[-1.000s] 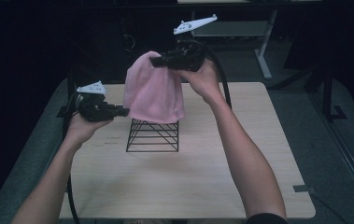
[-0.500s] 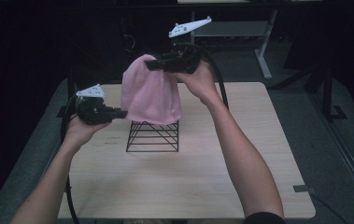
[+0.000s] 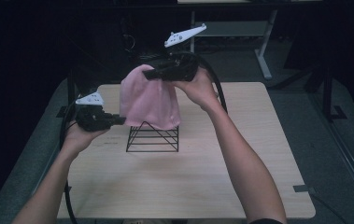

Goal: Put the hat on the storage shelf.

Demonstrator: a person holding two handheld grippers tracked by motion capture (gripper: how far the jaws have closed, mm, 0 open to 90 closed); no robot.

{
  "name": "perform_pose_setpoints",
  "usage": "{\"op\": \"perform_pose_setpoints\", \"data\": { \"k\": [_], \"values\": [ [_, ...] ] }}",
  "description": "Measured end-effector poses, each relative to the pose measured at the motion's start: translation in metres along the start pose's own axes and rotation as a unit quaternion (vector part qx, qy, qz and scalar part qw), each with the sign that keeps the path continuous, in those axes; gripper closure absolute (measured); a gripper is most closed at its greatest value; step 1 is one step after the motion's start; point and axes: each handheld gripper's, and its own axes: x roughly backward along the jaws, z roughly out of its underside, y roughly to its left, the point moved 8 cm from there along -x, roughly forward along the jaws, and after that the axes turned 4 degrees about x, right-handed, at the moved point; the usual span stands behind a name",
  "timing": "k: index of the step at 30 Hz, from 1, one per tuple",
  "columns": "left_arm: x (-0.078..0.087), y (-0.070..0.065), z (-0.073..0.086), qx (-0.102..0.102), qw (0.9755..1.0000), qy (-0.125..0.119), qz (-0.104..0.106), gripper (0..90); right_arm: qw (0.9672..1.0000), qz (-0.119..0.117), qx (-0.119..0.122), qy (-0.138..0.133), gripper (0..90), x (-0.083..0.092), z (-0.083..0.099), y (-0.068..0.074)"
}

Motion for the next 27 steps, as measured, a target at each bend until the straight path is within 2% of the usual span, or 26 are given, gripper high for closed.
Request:
{"op": "perform_pose_setpoints", "data": {
  "k": [6, 7, 15, 19, 26, 27],
  "values": [
    [-0.004, -0.001, 0.005, -0.005, 0.9999, 0.010, -0.006, 82.9, 0.9999, -0.002, 0.001, 0.011, 76.5, -0.001, 0.007, 0.006],
    [-0.005, -0.001, 0.005, -0.012, 0.9998, 0.016, -0.008, 82.9, 0.9999, -0.003, 0.000, 0.012, 76.5, -0.001, 0.008, 0.007],
    [-0.008, -0.001, 0.011, -0.021, 0.9992, 0.031, -0.014, 83.2, 0.9998, -0.005, -0.006, 0.018, 76.2, -0.002, 0.016, 0.009],
    [-0.012, 0.001, 0.019, -0.008, 0.9994, 0.032, -0.014, 83.4, 0.9995, -0.006, -0.010, 0.028, 76.2, -0.006, 0.024, 0.011],
    [-0.016, 0.002, 0.027, -0.009, 0.9990, 0.041, -0.015, 83.4, 0.9992, -0.013, -0.016, 0.034, 76.0, -0.010, 0.031, 0.015],
    [-0.017, 0.002, 0.031, -0.004, 0.9990, 0.042, -0.015, 83.5, 0.9991, -0.013, -0.017, 0.037, 75.8, -0.012, 0.033, 0.017]
  ]
}}
